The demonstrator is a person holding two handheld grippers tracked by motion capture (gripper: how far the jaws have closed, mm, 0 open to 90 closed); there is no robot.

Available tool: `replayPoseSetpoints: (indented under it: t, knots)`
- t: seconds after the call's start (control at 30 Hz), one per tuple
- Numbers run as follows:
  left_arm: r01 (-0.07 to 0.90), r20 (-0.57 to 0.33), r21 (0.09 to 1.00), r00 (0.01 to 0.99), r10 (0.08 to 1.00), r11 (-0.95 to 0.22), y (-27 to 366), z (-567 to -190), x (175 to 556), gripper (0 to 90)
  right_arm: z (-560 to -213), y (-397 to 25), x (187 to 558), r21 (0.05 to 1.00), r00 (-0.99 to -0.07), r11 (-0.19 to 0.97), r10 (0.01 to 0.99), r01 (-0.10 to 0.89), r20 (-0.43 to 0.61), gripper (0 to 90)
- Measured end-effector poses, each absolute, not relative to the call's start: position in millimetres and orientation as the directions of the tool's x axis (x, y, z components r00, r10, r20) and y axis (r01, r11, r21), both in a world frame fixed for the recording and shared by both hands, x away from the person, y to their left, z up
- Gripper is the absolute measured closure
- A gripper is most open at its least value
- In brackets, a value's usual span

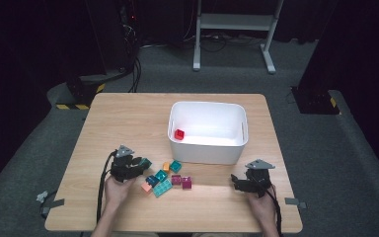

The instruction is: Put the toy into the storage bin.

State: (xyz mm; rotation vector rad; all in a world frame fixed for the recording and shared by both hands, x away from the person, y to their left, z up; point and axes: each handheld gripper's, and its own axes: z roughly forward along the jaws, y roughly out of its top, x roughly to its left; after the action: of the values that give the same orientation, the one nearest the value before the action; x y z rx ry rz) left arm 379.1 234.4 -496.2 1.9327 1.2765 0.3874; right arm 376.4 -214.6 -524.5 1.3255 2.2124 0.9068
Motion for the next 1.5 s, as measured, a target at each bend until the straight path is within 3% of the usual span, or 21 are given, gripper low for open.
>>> replayPoseSetpoints:
  t: [1.5]
  knots:
    - [0.588, -0.221, 0.787, 0.552, 0.804, -0.187, 225, -410, 402, 56.9, -524, -215, 377, 0.707, -0.476, 0.345, 0.88, 0.617, -0.015, 15.9]
